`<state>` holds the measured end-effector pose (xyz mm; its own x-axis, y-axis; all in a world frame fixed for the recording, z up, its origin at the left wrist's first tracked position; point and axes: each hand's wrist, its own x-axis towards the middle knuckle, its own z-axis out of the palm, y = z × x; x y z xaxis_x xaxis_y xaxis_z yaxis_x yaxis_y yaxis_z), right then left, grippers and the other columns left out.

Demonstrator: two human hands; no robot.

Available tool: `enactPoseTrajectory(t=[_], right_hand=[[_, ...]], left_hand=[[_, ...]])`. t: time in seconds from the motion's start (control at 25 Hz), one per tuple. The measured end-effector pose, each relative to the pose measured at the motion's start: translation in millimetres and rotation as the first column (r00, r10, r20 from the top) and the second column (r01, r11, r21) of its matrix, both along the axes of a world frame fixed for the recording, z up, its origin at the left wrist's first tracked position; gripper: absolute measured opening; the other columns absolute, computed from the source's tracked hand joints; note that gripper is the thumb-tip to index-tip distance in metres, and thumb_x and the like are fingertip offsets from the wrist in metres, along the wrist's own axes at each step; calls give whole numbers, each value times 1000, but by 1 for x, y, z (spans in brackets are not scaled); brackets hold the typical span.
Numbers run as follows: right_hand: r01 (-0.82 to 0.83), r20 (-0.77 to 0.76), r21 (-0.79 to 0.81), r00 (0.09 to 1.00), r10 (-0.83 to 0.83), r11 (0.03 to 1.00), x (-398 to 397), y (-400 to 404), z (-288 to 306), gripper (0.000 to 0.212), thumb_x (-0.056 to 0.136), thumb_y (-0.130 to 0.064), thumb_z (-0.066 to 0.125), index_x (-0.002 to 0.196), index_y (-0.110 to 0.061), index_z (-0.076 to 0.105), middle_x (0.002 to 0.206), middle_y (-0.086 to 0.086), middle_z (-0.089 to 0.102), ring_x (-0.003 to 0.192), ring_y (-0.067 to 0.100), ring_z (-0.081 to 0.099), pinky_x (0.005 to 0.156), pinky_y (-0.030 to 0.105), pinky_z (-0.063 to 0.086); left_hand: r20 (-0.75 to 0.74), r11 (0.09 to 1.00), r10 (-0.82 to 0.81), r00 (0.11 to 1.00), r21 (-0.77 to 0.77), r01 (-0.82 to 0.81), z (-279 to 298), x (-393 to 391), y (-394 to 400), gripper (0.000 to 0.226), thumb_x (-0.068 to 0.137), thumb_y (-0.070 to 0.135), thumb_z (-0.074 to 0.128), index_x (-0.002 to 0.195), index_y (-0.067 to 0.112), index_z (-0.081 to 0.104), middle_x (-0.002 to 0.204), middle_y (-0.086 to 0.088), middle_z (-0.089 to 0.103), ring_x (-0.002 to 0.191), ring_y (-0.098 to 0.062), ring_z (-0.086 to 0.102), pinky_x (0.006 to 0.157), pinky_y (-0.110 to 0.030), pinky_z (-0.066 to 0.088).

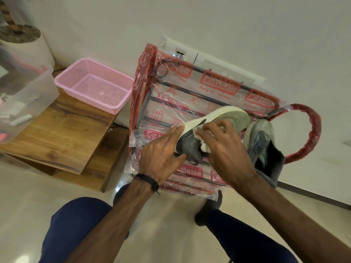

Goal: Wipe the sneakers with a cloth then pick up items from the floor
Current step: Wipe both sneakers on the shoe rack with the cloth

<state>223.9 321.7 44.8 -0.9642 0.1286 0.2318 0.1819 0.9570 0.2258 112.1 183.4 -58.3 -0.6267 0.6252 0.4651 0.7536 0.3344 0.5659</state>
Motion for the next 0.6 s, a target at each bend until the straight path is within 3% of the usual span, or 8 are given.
enactPoseTrajectory(t=[0.08, 0.24, 0.44, 0.6], right_hand=[[65, -42, -36, 997, -67, 997, -1, 0, 0, 56, 67, -8, 85, 120, -7, 68, 118, 13, 64, 105, 35, 54, 83, 46, 53], [-223, 95, -2, 970, 223, 975, 10, -20, -9, 44, 80, -15, 63, 124, -9, 66, 120, 10, 63, 108, 32, 54, 86, 45, 52], [114, -80, -171, 988, -129, 979, -6, 10, 2, 48, 73, 0, 75, 119, -6, 69, 115, 10, 66, 107, 35, 53, 86, 43, 49], [-129, 50, -46, 990, 131, 991, 3, -27, -8, 43, 78, 2, 53, 118, -9, 67, 116, 6, 63, 106, 32, 51, 87, 45, 51]], left_hand=[[-10, 1000, 8, 1000, 7, -8, 0, 1, 0, 84, 69, 37, 90, 141, 9, 55, 131, -13, 66, 104, -27, 72, 82, -42, 62], [-70, 1000, 17, 997, 14, -16, 1, 0, -3, 81, 72, 42, 88, 139, 8, 55, 127, -14, 68, 99, -26, 74, 78, -38, 60], [14, 1000, 11, 1000, 26, -12, 3, 2, 0, 82, 70, 35, 90, 139, 9, 55, 128, -12, 68, 98, -26, 74, 79, -38, 60], [-68, 1000, 20, 997, 7, -20, 5, 1, -1, 73, 74, 33, 81, 138, 7, 57, 126, -13, 68, 95, -25, 74, 74, -36, 60]])
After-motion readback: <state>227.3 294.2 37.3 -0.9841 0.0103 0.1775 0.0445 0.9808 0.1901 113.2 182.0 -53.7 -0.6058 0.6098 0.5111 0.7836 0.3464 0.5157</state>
